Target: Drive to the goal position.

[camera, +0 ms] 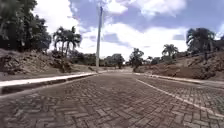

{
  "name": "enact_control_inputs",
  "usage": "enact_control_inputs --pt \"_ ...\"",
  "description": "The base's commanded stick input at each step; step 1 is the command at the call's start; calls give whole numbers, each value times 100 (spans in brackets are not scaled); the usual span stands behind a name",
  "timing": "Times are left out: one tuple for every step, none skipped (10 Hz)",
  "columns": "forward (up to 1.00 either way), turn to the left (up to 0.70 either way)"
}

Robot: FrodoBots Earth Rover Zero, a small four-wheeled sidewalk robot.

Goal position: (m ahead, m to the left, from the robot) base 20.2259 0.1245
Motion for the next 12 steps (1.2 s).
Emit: enact_control_inputs --pt "100 0" --pt "100 0" --pt "100 0" --pt "100 0" --pt "100 0" --pt "100 0" --pt "100 0" --pt "100 0" --pt "100 0" --pt "100 0" --pt "100 0" --pt "100 0"
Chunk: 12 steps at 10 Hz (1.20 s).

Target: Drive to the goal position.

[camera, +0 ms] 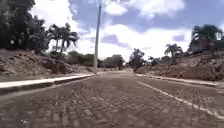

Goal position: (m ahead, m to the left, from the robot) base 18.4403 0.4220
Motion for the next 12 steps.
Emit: enact_control_inputs --pt "100 0" --pt "100 0" --pt "100 0" --pt "100 0" --pt "100 0" --pt "100 0" --pt "100 0" --pt "100 0" --pt "100 0" --pt "100 0" --pt "100 0" --pt "100 0"
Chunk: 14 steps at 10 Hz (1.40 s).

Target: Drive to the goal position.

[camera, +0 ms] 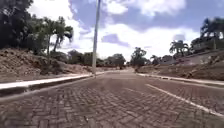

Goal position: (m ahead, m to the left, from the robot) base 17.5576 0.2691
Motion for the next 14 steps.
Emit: enact_control_inputs --pt "100 0" --pt "100 0" --pt "100 0" --pt "100 0" --pt "100 0" --pt "100 0" --pt "100 0" --pt "100 0" --pt "100 0" --pt "100 0" --pt "100 -1" --pt "100 -8" --pt "100 -15" --pt "100 -23"
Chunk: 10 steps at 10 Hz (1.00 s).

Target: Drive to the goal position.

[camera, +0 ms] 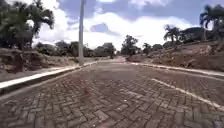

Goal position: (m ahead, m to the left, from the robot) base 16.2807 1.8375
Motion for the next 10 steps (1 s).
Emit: enact_control_inputs --pt "100 -27" --pt "100 -27" --pt "100 -27" --pt "100 -27" --pt "100 -27" --pt "100 -27" --pt "100 -23" --pt "100 0" --pt "100 0" --pt "100 0"
